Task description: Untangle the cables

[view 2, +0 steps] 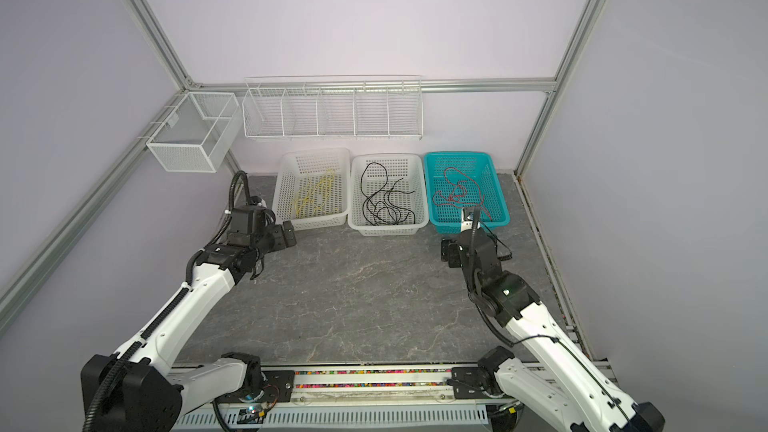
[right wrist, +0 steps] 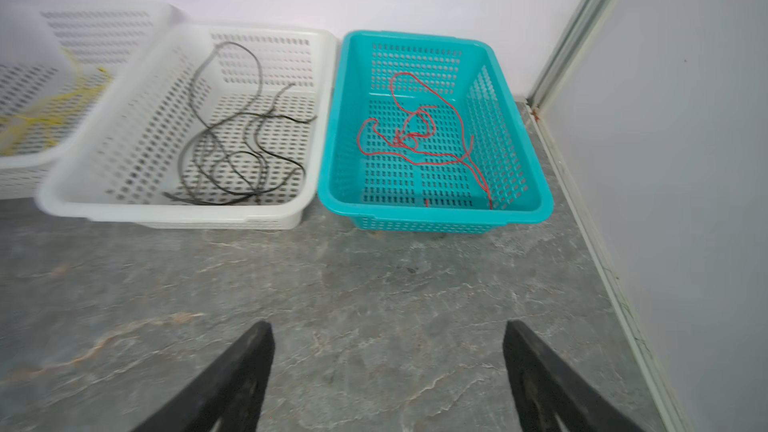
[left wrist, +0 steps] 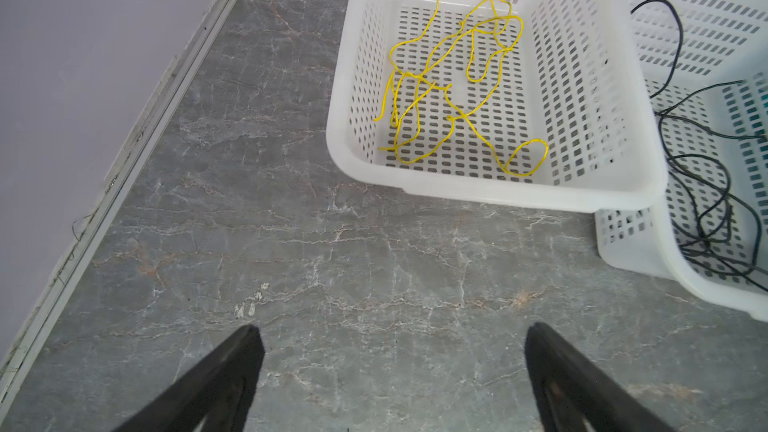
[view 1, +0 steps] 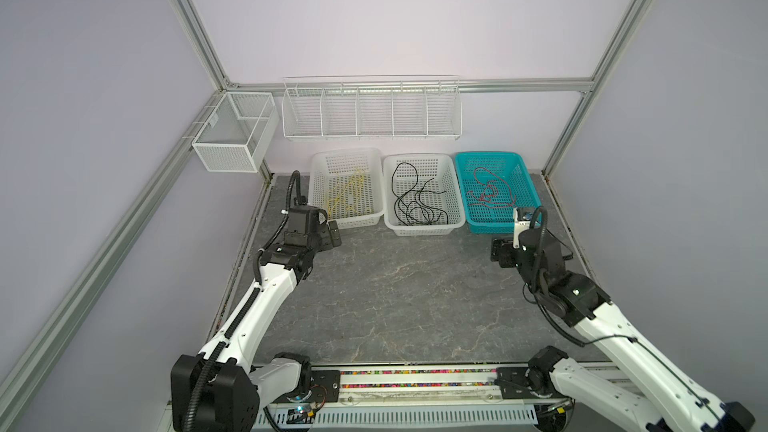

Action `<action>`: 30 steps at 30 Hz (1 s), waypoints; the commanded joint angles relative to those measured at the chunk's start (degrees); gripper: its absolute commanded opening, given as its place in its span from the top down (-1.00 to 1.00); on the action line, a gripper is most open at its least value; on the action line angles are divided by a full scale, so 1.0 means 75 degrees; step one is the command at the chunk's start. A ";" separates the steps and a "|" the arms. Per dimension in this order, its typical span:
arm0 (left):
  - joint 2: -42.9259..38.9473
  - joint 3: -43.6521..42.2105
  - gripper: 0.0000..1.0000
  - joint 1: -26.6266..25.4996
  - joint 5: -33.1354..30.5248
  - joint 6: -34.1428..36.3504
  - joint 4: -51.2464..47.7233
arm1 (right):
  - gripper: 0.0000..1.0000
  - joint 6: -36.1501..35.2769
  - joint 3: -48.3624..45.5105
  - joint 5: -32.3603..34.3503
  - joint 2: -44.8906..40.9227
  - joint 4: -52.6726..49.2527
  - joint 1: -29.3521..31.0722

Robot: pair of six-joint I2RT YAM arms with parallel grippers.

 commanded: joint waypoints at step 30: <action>0.1868 -0.3946 -0.97 0.1195 -0.1483 0.1545 0.9415 | -0.77 -0.1640 -0.3468 -0.2104 0.4910 1.0022 -0.3446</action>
